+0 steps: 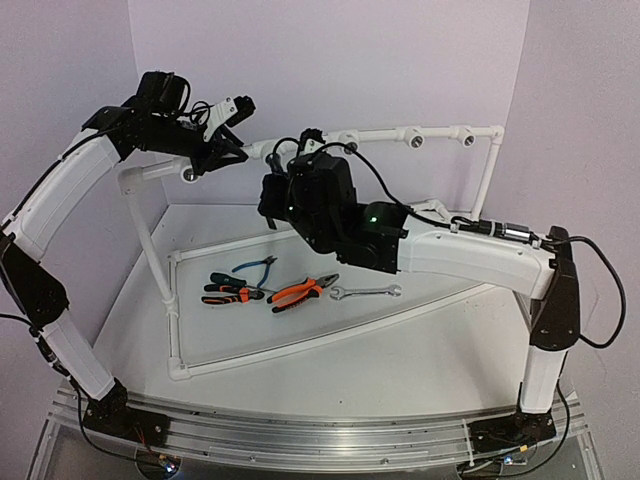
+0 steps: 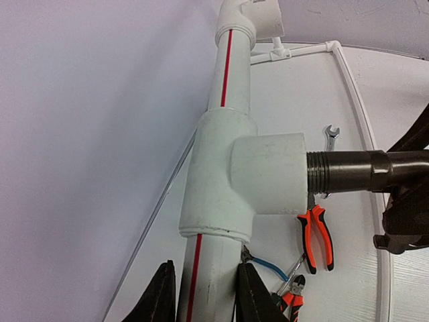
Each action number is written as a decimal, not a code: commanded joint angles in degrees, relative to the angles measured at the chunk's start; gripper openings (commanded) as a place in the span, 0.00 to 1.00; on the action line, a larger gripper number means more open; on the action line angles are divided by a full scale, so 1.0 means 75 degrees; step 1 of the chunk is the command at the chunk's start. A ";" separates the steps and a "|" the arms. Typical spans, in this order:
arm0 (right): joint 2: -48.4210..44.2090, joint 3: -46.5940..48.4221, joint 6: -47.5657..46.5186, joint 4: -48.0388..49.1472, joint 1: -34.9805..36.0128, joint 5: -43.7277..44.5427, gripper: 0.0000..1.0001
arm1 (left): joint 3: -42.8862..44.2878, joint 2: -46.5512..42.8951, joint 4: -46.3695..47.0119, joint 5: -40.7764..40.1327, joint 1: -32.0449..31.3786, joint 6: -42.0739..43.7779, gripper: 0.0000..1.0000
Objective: Install the water faucets
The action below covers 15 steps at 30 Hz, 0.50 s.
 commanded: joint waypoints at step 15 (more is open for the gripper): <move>-0.1263 -0.1530 0.5985 0.2197 -0.1547 -0.1588 0.00 | -0.0205 -0.0487 -0.0785 0.1279 -0.0517 -0.0894 0.05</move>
